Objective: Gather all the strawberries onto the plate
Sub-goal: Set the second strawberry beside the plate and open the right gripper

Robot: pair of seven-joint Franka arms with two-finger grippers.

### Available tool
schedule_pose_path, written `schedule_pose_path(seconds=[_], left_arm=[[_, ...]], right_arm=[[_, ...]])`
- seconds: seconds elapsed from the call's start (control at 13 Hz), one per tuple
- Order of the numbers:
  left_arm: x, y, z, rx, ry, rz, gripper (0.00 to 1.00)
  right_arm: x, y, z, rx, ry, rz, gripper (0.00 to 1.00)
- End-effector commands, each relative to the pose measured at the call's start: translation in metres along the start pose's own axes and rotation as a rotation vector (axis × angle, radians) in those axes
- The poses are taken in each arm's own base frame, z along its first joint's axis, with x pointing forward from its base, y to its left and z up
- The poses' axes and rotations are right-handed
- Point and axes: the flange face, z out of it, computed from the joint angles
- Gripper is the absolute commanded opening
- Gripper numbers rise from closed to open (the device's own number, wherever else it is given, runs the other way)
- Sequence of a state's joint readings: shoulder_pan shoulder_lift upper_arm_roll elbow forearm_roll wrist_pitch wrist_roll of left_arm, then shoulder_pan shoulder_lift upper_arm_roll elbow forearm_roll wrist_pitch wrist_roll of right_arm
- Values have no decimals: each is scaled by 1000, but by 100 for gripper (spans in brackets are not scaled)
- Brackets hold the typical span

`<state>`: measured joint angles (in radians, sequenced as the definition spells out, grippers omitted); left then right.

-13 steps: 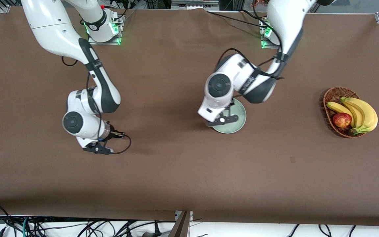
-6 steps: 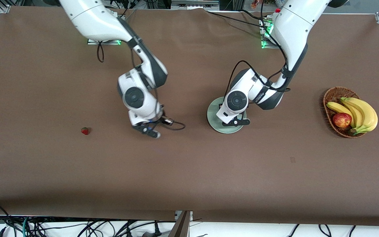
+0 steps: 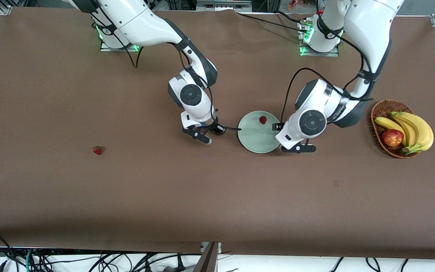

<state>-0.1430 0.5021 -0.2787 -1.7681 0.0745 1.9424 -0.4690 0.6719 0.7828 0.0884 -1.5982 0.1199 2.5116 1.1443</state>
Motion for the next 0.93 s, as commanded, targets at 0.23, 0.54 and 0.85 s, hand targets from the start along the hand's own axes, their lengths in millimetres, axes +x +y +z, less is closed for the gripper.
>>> schedule_pose_path(seconds=[0.23,0.54,0.85], left_arm=[[-20,12,-35,-42,41,2,100],[-44,108,-57,-155,185,-143,100],[-57,230,-21,-184,299,-199,100]], right_arm=[[117,30,-115,-112,-32,-63,99],[224,127,-178,-183,-145,-303,99],[307,252,-172,-256,-202,-536,99]])
